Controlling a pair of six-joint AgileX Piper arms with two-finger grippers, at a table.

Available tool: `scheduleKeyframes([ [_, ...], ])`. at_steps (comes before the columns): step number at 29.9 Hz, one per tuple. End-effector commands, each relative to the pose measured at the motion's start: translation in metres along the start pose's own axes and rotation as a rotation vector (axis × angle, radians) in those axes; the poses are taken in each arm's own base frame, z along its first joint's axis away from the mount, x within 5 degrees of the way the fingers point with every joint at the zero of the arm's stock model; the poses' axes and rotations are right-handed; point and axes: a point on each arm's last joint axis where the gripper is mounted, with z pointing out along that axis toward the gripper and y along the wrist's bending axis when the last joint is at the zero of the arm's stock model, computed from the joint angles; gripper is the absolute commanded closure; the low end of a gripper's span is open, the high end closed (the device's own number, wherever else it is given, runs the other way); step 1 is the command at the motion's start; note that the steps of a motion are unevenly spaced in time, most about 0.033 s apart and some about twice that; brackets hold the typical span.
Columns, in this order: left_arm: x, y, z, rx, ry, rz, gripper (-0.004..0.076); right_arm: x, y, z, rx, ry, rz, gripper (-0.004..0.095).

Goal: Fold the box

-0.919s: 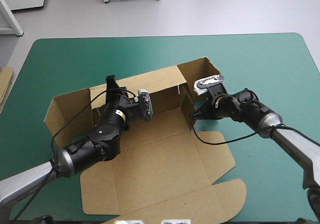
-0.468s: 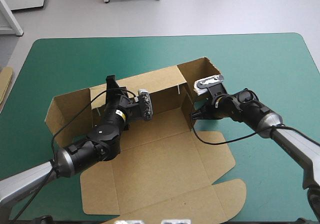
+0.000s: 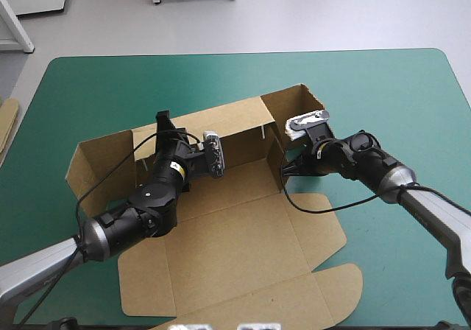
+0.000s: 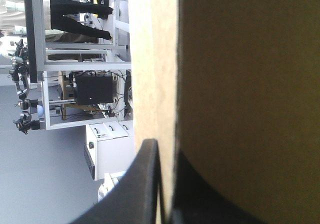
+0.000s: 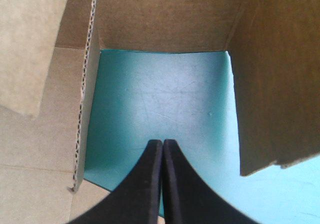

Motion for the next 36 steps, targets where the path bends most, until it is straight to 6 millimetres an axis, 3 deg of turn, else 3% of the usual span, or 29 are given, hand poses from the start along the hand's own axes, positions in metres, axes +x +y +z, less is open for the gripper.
scheduleKeyframes([
  [1,0.0,0.007,-0.006,-0.007,-0.009,-0.056,0.0733,-0.016,-0.001,-0.019,-0.002,-0.111,-0.006,0.0921],
  [14,0.0,0.007,-0.006,-0.007,-0.007,-0.056,0.0733,-0.016,-0.001,-0.019,-0.004,-0.108,0.0,0.0921],
  [26,0.0,0.007,-0.006,-0.007,-0.005,-0.056,0.0733,-0.029,0.001,-0.034,-0.016,-0.073,-0.001,0.0921],
  [36,0.001,0.007,-0.006,-0.007,0.003,-0.063,0.0733,-0.063,0.003,-0.078,-0.023,-0.116,-0.041,0.0921],
])
